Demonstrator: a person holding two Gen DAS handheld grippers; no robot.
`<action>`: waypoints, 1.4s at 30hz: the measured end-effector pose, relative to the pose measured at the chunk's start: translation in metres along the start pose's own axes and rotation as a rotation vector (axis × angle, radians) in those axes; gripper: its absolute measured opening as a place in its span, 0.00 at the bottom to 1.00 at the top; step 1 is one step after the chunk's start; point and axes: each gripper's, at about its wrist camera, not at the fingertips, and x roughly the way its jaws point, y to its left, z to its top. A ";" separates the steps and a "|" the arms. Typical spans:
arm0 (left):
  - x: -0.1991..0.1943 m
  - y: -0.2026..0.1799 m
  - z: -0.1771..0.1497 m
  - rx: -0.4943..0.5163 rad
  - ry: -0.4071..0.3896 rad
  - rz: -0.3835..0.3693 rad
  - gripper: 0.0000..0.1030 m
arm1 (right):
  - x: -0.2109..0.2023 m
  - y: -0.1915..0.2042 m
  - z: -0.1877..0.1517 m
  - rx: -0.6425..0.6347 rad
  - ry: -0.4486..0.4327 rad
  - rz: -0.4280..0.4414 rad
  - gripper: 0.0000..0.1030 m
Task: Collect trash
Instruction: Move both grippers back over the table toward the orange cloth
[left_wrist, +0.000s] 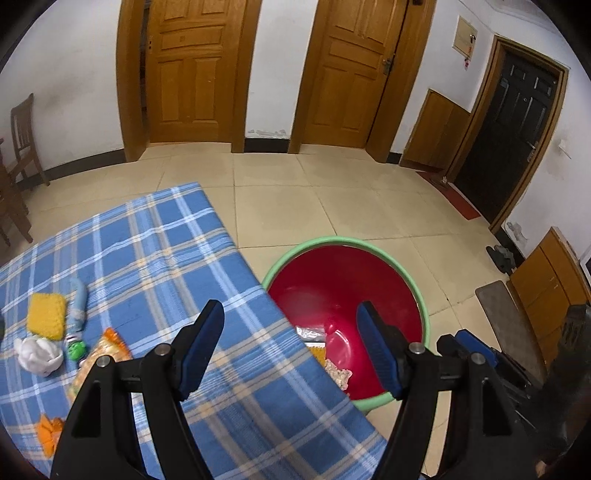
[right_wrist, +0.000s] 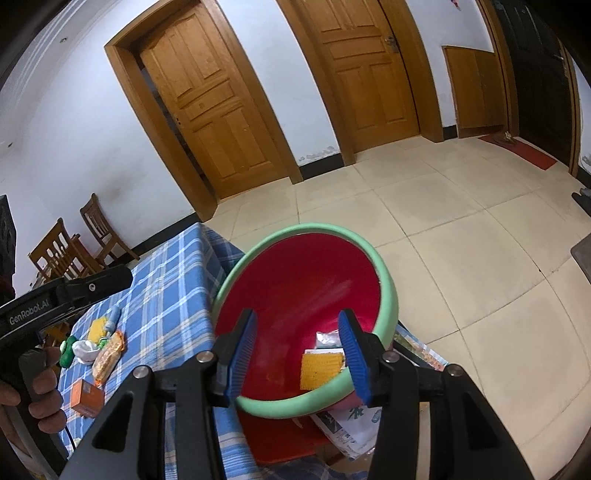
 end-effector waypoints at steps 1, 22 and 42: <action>-0.004 0.003 -0.001 -0.008 -0.002 0.003 0.72 | -0.001 0.003 0.000 -0.004 0.000 0.003 0.48; -0.078 0.077 -0.040 -0.136 -0.038 0.125 0.72 | -0.013 0.059 -0.017 -0.086 0.043 0.104 0.51; -0.113 0.173 -0.109 -0.313 -0.019 0.287 0.72 | -0.007 0.105 -0.042 -0.164 0.113 0.160 0.53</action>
